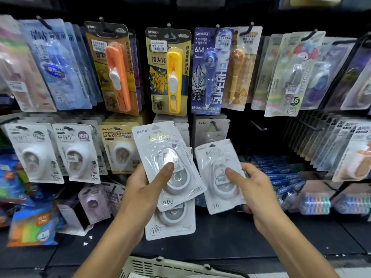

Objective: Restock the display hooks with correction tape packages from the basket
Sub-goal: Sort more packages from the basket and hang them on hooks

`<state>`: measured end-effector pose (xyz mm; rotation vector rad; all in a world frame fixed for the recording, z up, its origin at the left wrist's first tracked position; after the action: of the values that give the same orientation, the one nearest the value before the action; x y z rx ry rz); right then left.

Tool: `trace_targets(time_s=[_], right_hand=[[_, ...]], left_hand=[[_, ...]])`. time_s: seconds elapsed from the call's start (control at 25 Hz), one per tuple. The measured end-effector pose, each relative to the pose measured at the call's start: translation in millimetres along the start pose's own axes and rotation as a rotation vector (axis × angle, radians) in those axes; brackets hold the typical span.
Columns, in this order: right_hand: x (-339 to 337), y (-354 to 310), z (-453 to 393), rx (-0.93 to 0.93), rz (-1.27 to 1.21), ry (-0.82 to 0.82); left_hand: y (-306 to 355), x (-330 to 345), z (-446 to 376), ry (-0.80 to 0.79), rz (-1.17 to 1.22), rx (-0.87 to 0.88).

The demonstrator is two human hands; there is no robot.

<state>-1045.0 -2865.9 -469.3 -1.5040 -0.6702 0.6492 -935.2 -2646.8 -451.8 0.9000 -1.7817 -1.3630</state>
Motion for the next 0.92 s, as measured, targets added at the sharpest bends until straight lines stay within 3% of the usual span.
trace_targets(time_s=[0.32,0.76,0.92], right_hand=[[1.2,-14.4,3.1,-0.173,-0.137,-0.16],[-6.1,-20.8,-5.7,-0.043,-0.202,0.153],[-6.7,-22.7,-4.9,-0.016,-0.166,0.099]], left_hand=[[8.3,-13.3,-5.8,0.065,0.051,0.027],[8.6,-9.5,-4.5,0.022,0.051,0.03],[9.0,-7.1,-4.7,0.011,0.043,0.031]])
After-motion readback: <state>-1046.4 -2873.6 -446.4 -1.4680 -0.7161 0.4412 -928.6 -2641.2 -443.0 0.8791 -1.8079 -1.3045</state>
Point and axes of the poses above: each hand's wrist, its own z-axis away from the middle knuckle, its own x-axis out of the palm, y = z × x, the point moved 6 cm from there along -z, towards the middle knuckle, and after that the axes turned 1 degree about -y, right-handed, at the moved point
